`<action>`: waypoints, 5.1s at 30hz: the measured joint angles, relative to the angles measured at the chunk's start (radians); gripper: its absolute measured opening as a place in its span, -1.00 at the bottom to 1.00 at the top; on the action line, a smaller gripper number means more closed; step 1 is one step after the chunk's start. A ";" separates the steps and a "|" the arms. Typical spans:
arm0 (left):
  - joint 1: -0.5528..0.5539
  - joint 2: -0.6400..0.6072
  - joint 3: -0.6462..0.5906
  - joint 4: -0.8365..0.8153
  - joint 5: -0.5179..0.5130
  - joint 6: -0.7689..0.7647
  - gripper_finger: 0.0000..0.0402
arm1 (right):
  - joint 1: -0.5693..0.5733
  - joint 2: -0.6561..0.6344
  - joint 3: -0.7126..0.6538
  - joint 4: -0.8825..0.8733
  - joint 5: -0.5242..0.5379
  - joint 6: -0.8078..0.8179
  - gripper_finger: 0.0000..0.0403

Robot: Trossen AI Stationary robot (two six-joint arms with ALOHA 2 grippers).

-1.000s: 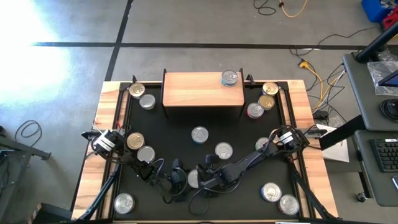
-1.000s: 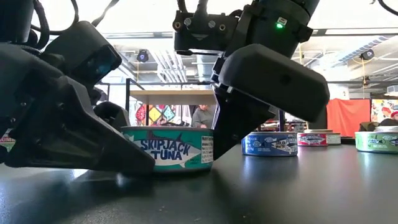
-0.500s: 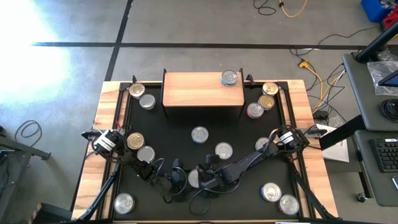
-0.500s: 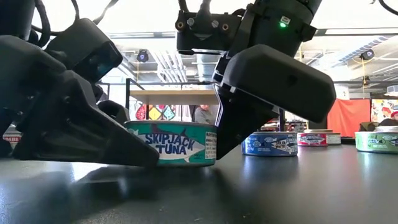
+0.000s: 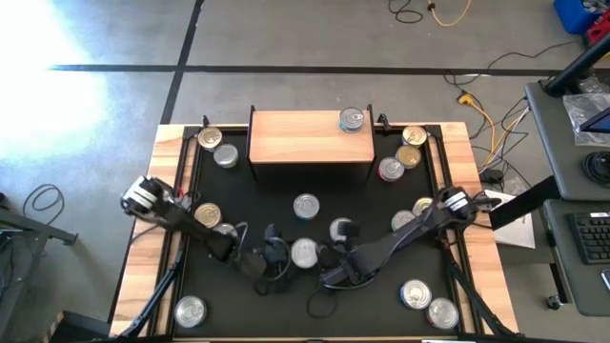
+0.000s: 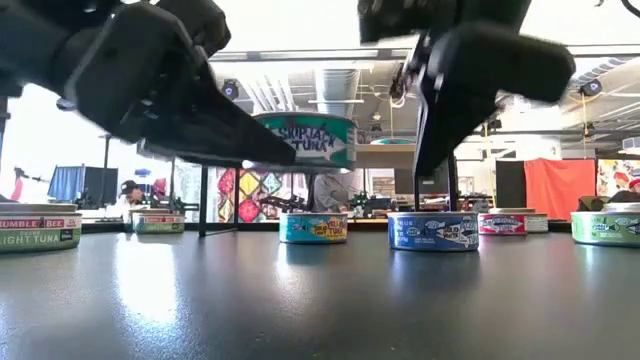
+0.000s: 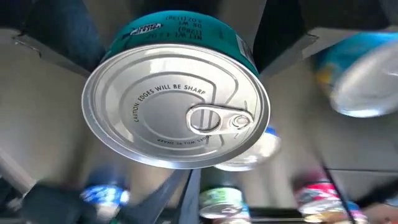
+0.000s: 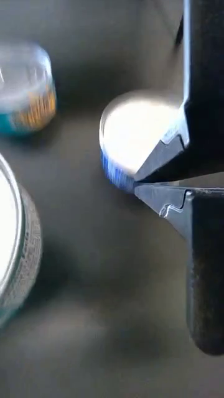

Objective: Stack canned seafood by type on shelf
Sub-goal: Stack the light blue tuna can on top of the light blue tuna can on the shelf

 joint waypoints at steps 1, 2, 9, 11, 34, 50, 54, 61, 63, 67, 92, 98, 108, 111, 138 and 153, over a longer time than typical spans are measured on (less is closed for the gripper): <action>0.019 -0.029 0.000 -0.022 0.027 0.027 0.70 | 0.005 -0.017 0.000 -0.012 0.032 0.003 -0.94; 0.040 -0.060 0.001 -0.042 0.053 0.050 0.70 | 0.012 -0.037 0.000 -0.024 0.061 0.004 -0.94; 0.220 -0.237 0.004 -0.120 0.220 0.221 0.70 | 0.032 -0.178 -0.083 -0.024 0.210 0.029 -0.94; 0.284 -0.273 0.014 -0.147 0.266 0.265 0.70 | 0.032 -0.230 -0.136 -0.003 0.212 0.041 -0.94; 0.918 0.015 0.700 -0.596 0.887 0.565 0.70 | -0.026 -0.584 -0.623 0.477 0.183 -0.085 -0.94; 1.085 0.374 1.254 -0.873 1.035 0.647 0.70 | -0.155 -0.814 -0.593 0.375 0.255 -0.237 -0.94; 1.102 0.444 1.371 -0.947 1.087 0.661 0.69 | -0.292 -0.833 -0.555 0.376 0.259 -0.313 -0.94; 1.122 0.512 1.483 -0.999 1.092 0.675 0.69 | -0.584 -0.835 -0.498 0.467 0.194 -0.529 -0.94; 1.129 0.513 1.491 -0.999 1.104 0.675 0.69 | -0.674 -0.834 -0.489 0.535 0.080 -0.597 -0.94; 1.136 0.513 1.492 -1.039 1.146 0.677 0.69 | -0.846 -0.828 -0.485 0.682 -0.185 -0.652 -0.94; 1.158 0.517 1.434 -0.962 1.190 0.666 0.70 | -1.127 -0.608 -0.436 0.784 -0.430 -0.691 -0.94; 1.158 0.517 1.433 -0.959 1.186 0.642 0.70 | -1.130 -0.602 -0.436 0.786 -0.430 -0.690 -0.94; 1.145 0.517 1.433 -0.939 1.170 0.580 0.71 | -1.130 -0.602 -0.436 0.797 -0.429 -0.674 -0.94; 1.137 0.517 1.433 -0.932 1.118 0.573 0.71 | -1.131 -0.602 -0.436 0.797 -0.425 -0.667 -0.94; 1.129 0.517 1.433 -0.979 1.107 0.570 0.71 | -1.130 -0.602 -0.453 0.794 -0.422 -0.653 -0.94; 1.143 0.515 1.445 -1.033 1.188 0.649 0.71 | -1.129 -0.601 -0.454 0.804 -0.421 -0.655 -0.94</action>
